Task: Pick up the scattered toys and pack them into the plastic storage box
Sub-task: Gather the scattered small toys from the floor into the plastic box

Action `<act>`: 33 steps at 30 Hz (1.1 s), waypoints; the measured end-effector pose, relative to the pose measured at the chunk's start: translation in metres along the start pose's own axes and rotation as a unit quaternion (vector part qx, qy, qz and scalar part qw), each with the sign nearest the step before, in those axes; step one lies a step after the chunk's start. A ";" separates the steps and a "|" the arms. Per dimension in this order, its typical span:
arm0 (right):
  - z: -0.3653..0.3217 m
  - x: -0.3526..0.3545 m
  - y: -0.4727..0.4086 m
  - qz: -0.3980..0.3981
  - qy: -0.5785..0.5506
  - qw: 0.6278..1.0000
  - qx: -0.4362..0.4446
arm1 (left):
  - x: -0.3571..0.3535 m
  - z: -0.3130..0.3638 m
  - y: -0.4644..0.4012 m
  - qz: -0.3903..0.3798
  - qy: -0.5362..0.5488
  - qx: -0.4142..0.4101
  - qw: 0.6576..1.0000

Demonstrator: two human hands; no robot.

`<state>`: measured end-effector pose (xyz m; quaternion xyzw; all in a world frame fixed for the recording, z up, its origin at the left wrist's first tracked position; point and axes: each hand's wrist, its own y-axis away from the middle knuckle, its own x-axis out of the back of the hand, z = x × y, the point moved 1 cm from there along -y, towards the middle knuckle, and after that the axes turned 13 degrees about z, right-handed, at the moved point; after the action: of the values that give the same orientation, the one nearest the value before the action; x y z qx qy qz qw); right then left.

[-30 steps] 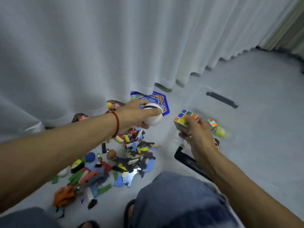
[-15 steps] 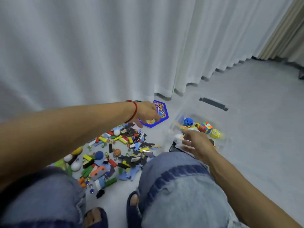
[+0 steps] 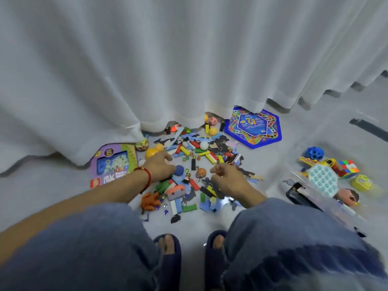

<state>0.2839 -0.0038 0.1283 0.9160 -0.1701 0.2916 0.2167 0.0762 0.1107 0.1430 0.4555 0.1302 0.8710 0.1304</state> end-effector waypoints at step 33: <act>-0.018 -0.069 -0.074 -0.037 -0.397 0.869 -0.294 | -0.041 -0.013 -0.052 0.112 0.157 -0.077 0.978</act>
<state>0.2547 0.0805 0.0782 0.8542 -0.2860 -0.1683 0.4004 0.0943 0.1433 0.0866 0.3130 0.0301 0.9482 0.0448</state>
